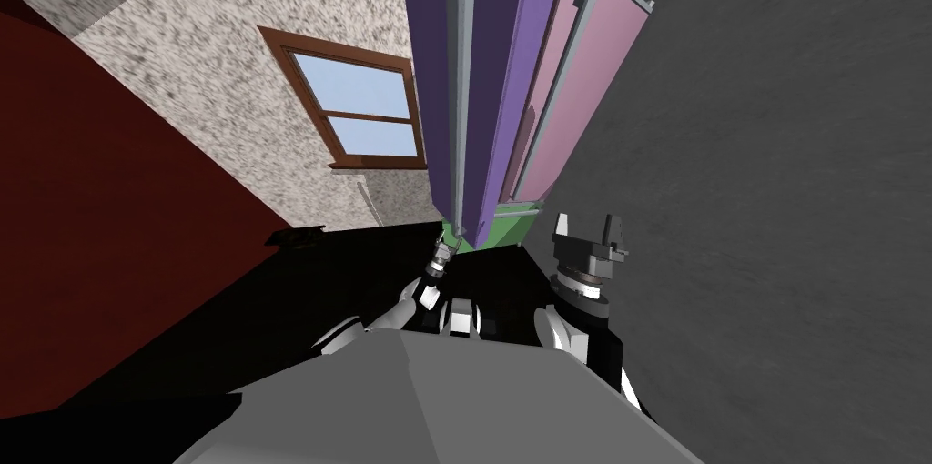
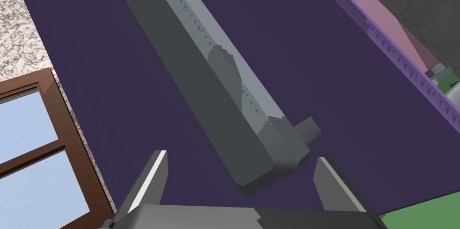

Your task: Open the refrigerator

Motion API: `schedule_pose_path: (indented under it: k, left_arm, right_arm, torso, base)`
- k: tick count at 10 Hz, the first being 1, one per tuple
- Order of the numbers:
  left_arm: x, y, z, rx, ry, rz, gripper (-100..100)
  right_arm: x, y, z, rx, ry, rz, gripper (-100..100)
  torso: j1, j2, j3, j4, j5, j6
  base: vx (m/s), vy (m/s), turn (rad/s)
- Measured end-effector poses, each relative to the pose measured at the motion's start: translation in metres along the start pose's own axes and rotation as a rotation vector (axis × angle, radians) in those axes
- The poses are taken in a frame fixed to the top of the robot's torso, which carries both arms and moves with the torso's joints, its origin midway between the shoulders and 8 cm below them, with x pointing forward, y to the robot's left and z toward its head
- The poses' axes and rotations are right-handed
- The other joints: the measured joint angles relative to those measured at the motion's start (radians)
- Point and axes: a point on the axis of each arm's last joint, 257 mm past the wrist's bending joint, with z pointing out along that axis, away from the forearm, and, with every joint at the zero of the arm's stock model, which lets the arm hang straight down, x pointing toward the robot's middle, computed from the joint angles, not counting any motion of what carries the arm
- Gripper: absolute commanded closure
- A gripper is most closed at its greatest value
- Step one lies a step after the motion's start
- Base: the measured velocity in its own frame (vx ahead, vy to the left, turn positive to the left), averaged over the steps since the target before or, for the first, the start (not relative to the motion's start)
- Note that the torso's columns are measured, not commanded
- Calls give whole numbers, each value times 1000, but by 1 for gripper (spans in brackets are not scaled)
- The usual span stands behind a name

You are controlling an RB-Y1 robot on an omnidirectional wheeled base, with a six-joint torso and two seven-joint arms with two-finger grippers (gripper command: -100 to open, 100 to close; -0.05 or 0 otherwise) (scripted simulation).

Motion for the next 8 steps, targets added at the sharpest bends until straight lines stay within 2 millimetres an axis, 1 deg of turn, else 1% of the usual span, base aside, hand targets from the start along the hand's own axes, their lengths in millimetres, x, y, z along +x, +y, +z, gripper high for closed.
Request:
schedule_pose_path:
  k: [1,2,6,8]
  left_arm:
    - [-3,1,10,-2,-7,2,-100]
    - [-4,-1,15,-4,-12,3,-100]
    - [-7,5,35,-10,-32,13,-100]
    - [-7,6,35,-6,-32,14,-100]
  right_arm:
    - [0,0,0,0,0,0,0]
    - [0,0,0,0,0,0,0]
    - [0,0,0,0,0,0,0]
    - [0,0,0,0,0,0,0]
  torso:
    - [4,2,1,3,1,-2]
    - [6,6,3,5,1,-4]
    - [4,10,6,10,1,-3]
    - [4,9,6,9,1,-3]
  base:
    - [-52,19,-38]
    - [-47,24,-33]
    - [-42,22,-23]
    - [8,1,5]
